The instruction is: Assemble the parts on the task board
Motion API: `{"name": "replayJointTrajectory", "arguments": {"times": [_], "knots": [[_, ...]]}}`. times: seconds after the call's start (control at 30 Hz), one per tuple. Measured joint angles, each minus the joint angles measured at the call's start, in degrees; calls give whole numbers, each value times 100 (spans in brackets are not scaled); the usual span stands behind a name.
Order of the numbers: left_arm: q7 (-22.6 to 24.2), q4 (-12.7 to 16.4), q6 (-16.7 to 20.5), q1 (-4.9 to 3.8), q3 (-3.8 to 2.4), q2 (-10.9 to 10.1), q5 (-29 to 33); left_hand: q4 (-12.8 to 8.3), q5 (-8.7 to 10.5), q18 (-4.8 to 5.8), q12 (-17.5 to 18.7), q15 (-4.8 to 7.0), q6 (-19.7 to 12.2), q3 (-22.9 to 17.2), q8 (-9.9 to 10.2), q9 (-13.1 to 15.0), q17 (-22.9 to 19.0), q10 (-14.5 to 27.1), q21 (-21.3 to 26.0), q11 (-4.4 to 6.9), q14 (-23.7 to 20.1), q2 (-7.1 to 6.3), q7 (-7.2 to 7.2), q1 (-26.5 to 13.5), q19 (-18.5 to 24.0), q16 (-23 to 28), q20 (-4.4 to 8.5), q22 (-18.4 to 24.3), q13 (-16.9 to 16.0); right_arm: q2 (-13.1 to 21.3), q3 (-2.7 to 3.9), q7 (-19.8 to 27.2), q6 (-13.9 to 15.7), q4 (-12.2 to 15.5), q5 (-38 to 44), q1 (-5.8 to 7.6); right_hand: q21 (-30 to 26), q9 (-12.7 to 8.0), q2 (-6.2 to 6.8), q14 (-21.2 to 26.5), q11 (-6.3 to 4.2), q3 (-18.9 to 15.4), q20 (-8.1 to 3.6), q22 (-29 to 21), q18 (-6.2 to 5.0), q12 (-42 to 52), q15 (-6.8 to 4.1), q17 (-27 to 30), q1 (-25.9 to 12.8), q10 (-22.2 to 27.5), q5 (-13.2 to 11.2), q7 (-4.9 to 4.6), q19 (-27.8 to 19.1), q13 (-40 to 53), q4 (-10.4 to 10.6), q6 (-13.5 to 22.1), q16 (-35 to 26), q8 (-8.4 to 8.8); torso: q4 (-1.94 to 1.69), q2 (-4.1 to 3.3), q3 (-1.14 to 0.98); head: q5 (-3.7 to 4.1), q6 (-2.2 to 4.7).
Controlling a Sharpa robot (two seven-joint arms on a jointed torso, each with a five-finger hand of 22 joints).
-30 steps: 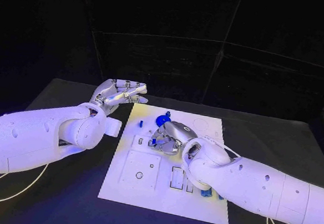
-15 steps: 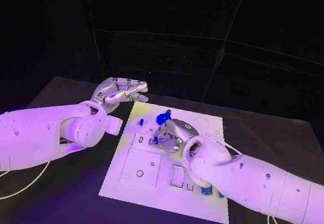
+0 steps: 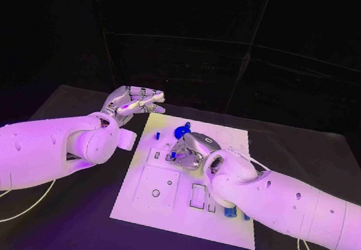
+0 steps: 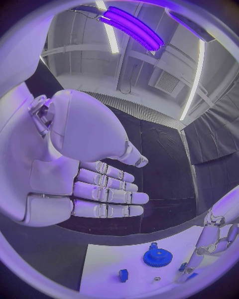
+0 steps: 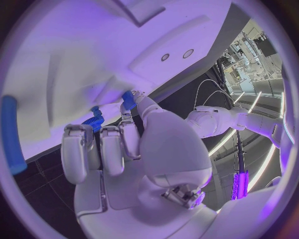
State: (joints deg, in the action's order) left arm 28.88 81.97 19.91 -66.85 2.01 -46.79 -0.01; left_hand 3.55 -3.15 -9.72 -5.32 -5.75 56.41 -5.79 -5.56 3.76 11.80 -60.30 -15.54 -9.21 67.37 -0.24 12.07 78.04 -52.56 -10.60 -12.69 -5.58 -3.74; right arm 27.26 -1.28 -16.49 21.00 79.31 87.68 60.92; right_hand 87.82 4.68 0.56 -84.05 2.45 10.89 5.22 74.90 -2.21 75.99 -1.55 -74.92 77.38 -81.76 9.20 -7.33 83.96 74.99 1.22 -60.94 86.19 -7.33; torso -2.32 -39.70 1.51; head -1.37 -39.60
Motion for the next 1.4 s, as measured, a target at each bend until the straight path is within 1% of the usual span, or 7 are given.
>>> {"name": "replayJointTrajectory", "arguments": {"times": [0.3, 0.4, 0.5, 0.53, 0.87, 1.2, 1.4], "knots": [[-4, 0, -3, 0, 0, -1, 0, 0, 0, 0, 0, 0, 0, 0, 0, 0, 5, 0, 0, 0, 0, 0, 0, 0, 0, 0, 0, 0, 0, -12, -9, -82, -106, -9, 63, -10, -20, -33, 71, 0, 33, -19, 0, 0, 0, -111, 0, 0, -72, 74, -21, -35, 0, -1, -18, 90, -21, 114, 0, 0, 1, -4, -7], [-5, 0, -4, 0, 0, -2, 1, 0, 0, 0, 0, 0, 0, 0, 0, 0, 5, 0, 0, 0, 0, 0, 0, 0, 0, 0, 0, 0, 0, -16, -8, -105, -137, -11, 90, -11, -24, -52, 119, 0, 41, -32, 0, 0, 0, -128, 0, 1, -88, 82, -21, -74, 0, -1, -32, 131, -21, 126, 0, 0, 1, -4, -7], [-6, -3, -5, 0, 0, -2, 1, 0, 0, 0, 0, 0, 0, 0, 0, 0, 5, 0, 0, 0, 0, 0, 0, 0, 0, 0, 0, -1, 0, -22, -7, -124, -155, -11, 116, -8, -24, -52, 164, 0, 61, -54, 0, 0, 0, -166, 0, 1, -89, 102, -20, -60, 0, -1, -9, 158, -21, 142, 0, 0, 0, -1, -9], [-6, -4, -5, 0, 0, -1, 2, 0, 0, 0, 0, 0, 0, 0, 0, 0, 5, 0, 0, 0, 0, 0, 0, 0, 0, 0, 0, -1, 0, -23, -7, -129, -158, -12, 123, -8, -24, -52, 184, 0, 63, -54, 0, 0, 0, -167, 0, 1, -109, 104, -20, -85, 0, -1, -9, 184, -21, 171, 0, 0, 0, -1, -9], [-10, -7, -10, 0, 0, 1, 3, 0, 0, 0, 0, 0, 0, 0, 0, 0, 4, 0, 0, 0, 0, 0, 0, 0, 0, 0, 0, -1, 0, -46, -11, -186, -162, -14, 164, -11, -46, -75, 283, 18, 122, -161, 23, 0, 0, -338, 66, 1, -208, 245, -85, -148, 20, -98, 35, 432, -46, 305, 1, -1, -3, 13, -8], [-14, -10, -15, 0, 0, 1, 4, 0, 0, 0, 0, 0, 0, 0, 23, 0, 11, 0, 0, 0, 0, 0, 0, 0, 0, 0, 0, 5, 0, -50, -20, -256, -111, -8, 180, -20, -68, -70, 362, 1, 165, -286, 42, 0, 0, -378, 83, 1, -235, 287, -106, -184, 1, -149, 112, 598, -68, 341, 2, -2, -3, 18, -6], [-17, -13, -19, 0, 0, 1, 4, 0, 0, 0, 0, 0, 0, 0, 23, 0, 11, 0, 0, 0, 0, 0, 0, 0, 0, 0, 0, 4, 0, -50, -30, -298, -27, 1, 185, -33, -91, -65, 426, 1, 195, -372, 82, 0, 0, -435, 125, 1, -258, 317, -106, -205, 0, -198, 198, 729, -88, 335, 1, -2, -2, 19, -10]]}}
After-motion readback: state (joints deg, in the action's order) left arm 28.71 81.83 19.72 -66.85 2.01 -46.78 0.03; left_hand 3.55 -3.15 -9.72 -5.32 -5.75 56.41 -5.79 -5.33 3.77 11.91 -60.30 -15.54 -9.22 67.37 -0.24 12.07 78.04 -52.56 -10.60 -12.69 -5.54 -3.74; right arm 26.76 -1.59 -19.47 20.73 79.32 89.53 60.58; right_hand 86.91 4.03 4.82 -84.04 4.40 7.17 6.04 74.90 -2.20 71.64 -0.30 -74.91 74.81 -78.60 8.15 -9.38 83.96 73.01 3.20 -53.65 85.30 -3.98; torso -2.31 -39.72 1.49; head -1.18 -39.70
